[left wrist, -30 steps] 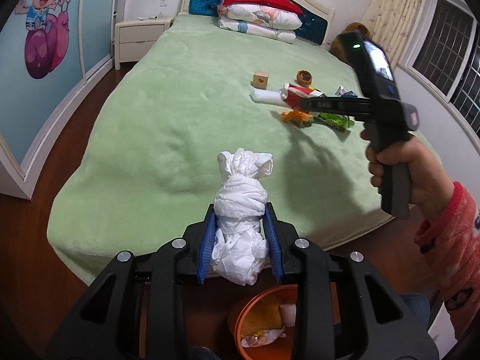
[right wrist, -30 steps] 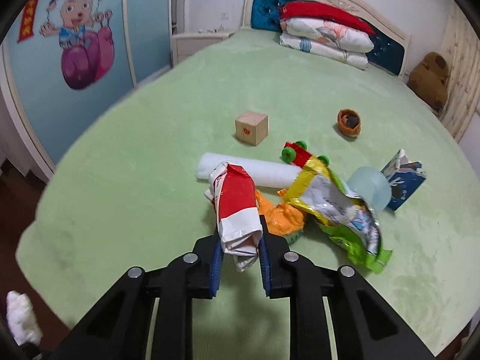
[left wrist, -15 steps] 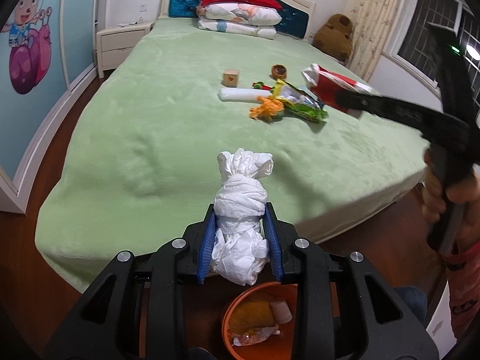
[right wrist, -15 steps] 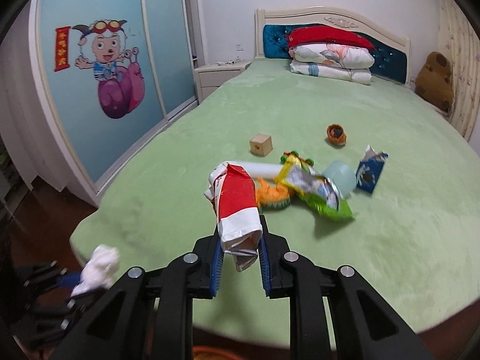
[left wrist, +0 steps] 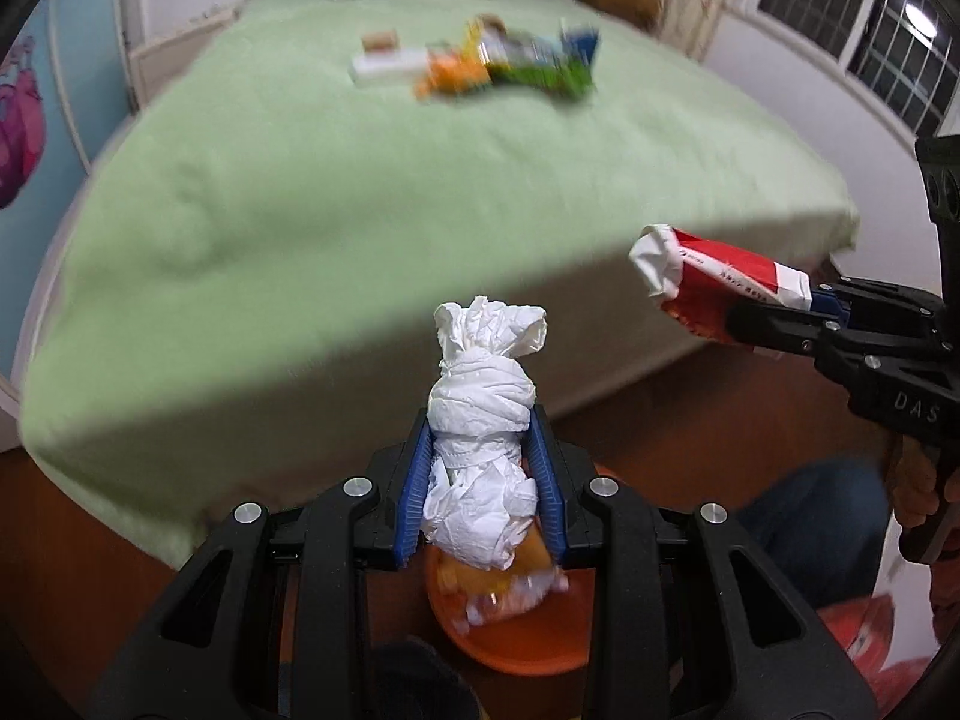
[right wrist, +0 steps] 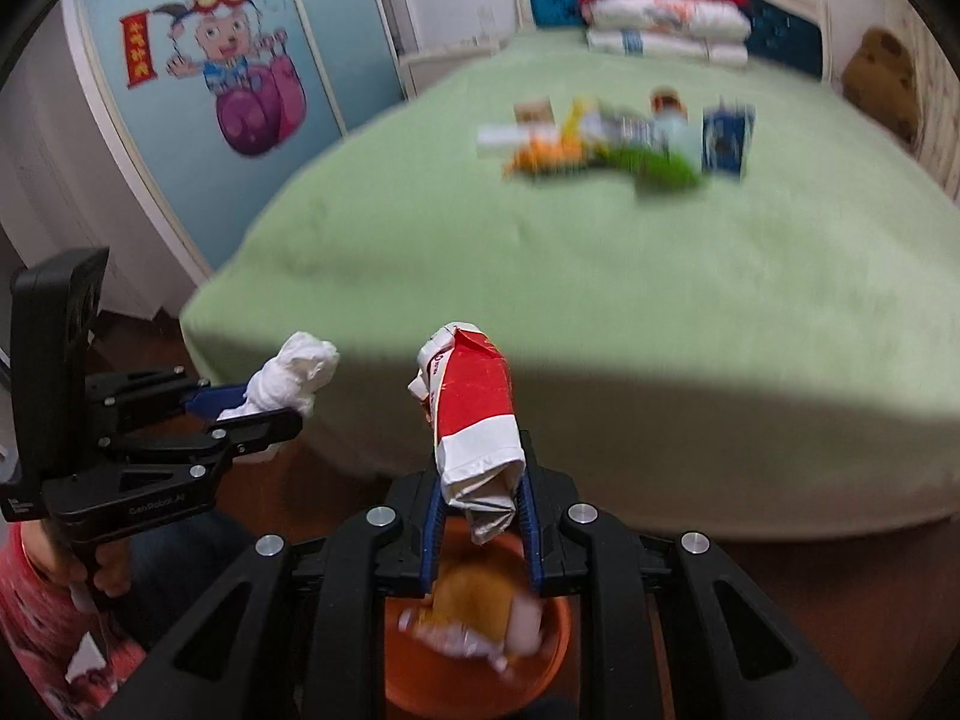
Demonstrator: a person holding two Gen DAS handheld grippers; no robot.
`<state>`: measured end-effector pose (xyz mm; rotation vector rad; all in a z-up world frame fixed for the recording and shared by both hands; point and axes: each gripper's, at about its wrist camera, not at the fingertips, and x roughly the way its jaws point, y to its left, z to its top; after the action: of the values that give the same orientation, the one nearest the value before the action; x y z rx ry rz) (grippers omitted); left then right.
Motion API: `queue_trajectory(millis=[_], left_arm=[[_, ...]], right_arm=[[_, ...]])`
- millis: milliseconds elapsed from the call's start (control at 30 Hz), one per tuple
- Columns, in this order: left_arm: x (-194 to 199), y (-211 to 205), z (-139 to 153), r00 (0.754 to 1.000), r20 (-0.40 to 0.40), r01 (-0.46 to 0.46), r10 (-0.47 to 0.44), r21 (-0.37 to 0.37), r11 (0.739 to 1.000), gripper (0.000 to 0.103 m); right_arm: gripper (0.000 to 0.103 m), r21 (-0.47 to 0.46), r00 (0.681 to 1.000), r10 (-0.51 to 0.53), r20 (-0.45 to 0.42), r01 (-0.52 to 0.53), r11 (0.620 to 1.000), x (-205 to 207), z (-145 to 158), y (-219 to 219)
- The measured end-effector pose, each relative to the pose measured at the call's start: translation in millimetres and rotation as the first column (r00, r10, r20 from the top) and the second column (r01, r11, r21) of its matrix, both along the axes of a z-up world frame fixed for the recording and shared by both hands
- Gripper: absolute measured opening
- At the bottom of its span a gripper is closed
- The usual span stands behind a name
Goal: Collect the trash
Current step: 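Move both tools over the orange bucket and release tissue and wrapper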
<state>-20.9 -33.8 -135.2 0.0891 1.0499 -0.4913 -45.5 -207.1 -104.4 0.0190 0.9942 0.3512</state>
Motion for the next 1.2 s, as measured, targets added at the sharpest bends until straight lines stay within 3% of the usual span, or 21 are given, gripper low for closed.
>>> queue_trajectory(millis=[267, 400, 567, 833, 900, 933, 967, 1000, 1067, 1200], left_arm=[[-11.8, -21.6, -85.0, 0.98, -0.198, 0.041, -0.023, 0.082, 0.996, 0.03], [-16.1, -27.0, -131.9, 0.949, -0.315, 0.035, -0.003, 0.096, 0.995, 0.03], [-17.4, -28.3, -173.4, 0.911, -0.411, 0.032, 0.032, 0.146, 0.989, 0.03], [-19.9, -18.8, -190.9, 0.883, -0.467, 0.031, 0.046, 0.157, 0.987, 0.031], [-20.9, -17.9, -189.8, 0.885, -0.463, 0.02, 0.055, 0.155, 0.988, 0.037], [-17.6, -17.0, -188.2, 0.888, -0.456, 0.013, 0.06, 0.156, 0.988, 0.047], [-16.9, -15.7, -187.1, 0.892, -0.448, 0.006, 0.065, 0.157, 0.988, 0.061], [-15.8, -13.9, -185.7, 0.896, -0.438, -0.003, 0.073, 0.158, 0.987, 0.067], [-14.2, -11.4, -183.5, 0.902, -0.425, -0.014, 0.079, 0.153, 0.988, 0.07], [-13.8, -10.9, -184.9, 0.902, -0.424, -0.014, 0.082, 0.162, 0.987, 0.074]], right_arm=[[0.021, -0.024, 0.975, -0.041, -0.22, 0.037, 0.999, -12.3, -88.4, -2.0], [0.021, -0.041, 0.938, -0.056, -0.342, 0.044, 0.998, -16.9, -134.1, 2.0], [0.021, -0.07, 0.902, -0.068, -0.427, 0.042, 0.997, -22.8, -170.6, 9.8], [0.023, -0.096, 0.884, -0.085, -0.459, 0.046, 0.994, -20.0, -186.3, 13.7], [0.033, -0.092, 0.882, -0.089, -0.463, 0.052, 0.994, -18.2, -186.7, 13.6], [0.034, -0.097, 0.885, -0.096, -0.456, 0.059, 0.994, -18.3, -185.4, 14.7], [0.04, -0.099, 0.887, -0.1, -0.451, 0.062, 0.993, -14.8, -184.7, 10.2], [0.049, -0.1, 0.889, -0.104, -0.447, 0.066, 0.993, -14.5, -185.0, 9.6], [0.057, -0.102, 0.892, -0.121, -0.435, 0.085, 0.991, -13.0, -182.6, 8.1], [0.063, -0.102, 0.892, -0.134, -0.433, 0.099, 0.99, -12.8, -183.1, 4.4]])
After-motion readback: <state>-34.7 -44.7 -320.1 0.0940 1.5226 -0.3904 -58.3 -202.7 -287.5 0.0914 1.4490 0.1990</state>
